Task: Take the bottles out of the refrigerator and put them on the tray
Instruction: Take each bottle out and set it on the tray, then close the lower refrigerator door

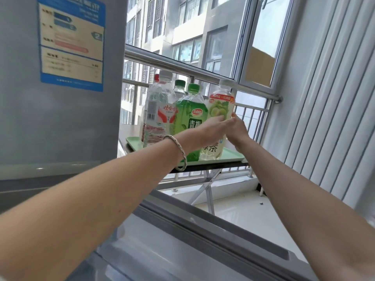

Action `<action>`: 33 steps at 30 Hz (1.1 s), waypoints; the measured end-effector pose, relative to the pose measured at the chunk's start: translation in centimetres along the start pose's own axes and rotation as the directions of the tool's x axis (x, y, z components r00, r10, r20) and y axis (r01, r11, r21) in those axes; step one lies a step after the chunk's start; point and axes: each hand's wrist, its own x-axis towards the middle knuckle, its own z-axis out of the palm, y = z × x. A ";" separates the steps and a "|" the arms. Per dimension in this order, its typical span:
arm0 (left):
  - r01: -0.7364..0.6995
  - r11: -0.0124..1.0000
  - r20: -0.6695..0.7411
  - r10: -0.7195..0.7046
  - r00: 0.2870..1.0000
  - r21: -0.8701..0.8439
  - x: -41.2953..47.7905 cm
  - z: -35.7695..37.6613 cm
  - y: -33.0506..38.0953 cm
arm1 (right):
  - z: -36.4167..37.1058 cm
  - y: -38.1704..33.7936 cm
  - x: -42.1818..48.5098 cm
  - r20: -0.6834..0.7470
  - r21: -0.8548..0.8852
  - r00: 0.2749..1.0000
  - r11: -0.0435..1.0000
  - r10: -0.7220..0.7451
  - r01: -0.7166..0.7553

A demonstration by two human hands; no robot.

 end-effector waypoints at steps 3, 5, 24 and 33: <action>0.070 0.997 0.072 -0.067 0.995 -0.043 -0.7 0.4 -1.2 | 0.1 -0.9 -0.5 0.117 0.049 0.992 0.997 0.053 -0.059; 0.120 0.992 0.110 -0.115 0.987 -0.040 -1.5 0.6 -2.4 | 0.1 -1.1 -1.4 0.166 0.057 0.983 0.995 0.074 -0.085; 0.078 0.895 0.042 -0.107 0.993 0.439 -14.4 -3.2 -14.4 | 3.6 -2.6 -22.0 0.583 -0.449 0.811 0.850 0.045 0.275; 0.067 0.921 0.006 -0.075 0.997 0.384 -17.3 -4.0 -14.2 | 3.8 -6.2 -22.8 0.663 -0.476 0.746 0.805 0.062 0.355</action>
